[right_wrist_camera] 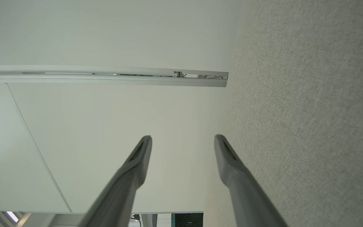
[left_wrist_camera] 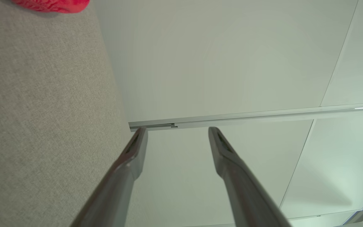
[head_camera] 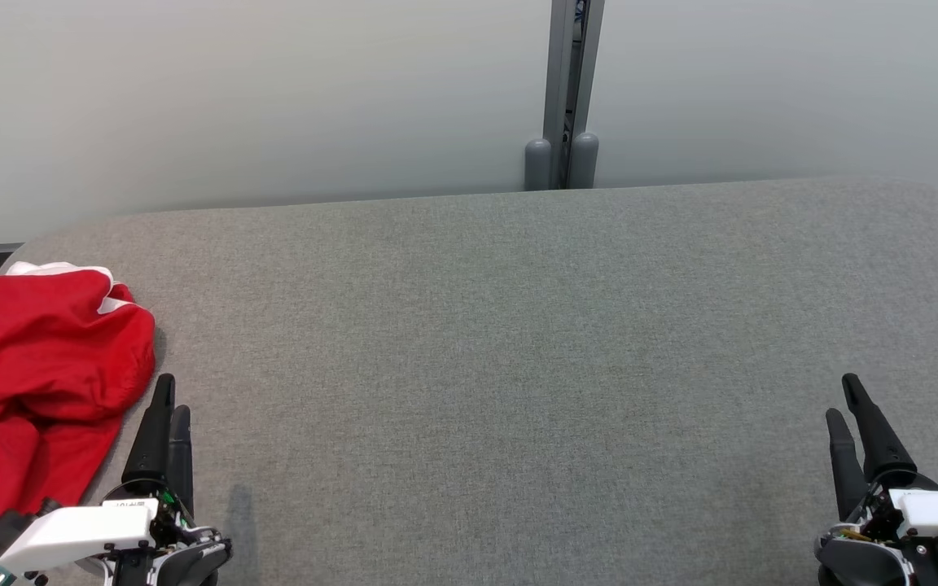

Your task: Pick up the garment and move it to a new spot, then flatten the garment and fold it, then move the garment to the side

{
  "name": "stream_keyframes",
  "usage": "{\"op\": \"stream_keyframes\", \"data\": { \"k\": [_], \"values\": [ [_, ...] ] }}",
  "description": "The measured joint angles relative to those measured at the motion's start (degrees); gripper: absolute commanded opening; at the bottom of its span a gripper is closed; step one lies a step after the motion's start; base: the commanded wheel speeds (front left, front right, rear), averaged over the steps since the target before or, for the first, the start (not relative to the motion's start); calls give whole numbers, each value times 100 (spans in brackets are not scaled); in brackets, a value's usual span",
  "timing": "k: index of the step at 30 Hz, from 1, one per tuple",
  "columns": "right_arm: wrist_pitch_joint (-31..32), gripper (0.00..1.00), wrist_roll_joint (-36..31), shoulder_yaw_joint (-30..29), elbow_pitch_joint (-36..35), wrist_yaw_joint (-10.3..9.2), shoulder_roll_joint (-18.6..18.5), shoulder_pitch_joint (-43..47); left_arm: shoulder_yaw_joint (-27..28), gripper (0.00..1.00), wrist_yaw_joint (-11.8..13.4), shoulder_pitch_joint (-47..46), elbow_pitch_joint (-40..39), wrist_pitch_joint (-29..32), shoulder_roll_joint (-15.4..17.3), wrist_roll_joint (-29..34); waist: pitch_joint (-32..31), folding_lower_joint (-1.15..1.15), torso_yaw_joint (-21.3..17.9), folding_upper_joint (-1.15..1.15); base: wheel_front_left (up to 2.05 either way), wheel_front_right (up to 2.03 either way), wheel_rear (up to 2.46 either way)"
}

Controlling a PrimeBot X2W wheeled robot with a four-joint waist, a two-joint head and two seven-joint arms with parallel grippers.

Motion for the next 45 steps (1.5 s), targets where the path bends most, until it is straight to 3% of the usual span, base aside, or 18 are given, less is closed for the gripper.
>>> {"op": "stream_keyframes", "data": {
  "k": [9,23,45],
  "values": [
    [-254,100,-641,66,-156,0,-136,-59,-223,100,0,-101,-226,-304,147,617,1,0,-2,0,0,0,0],
    [-570,100,-2487,246,-670,1,-325,-132,-411,100,0,-166,-694,-623,313,2343,-5,0,-11,0,0,0,0],
    [-976,100,-5023,592,-877,1,-521,-149,-839,100,1,-177,-726,-1027,463,4693,-20,0,-26,0,0,0,0]
  ]
}}
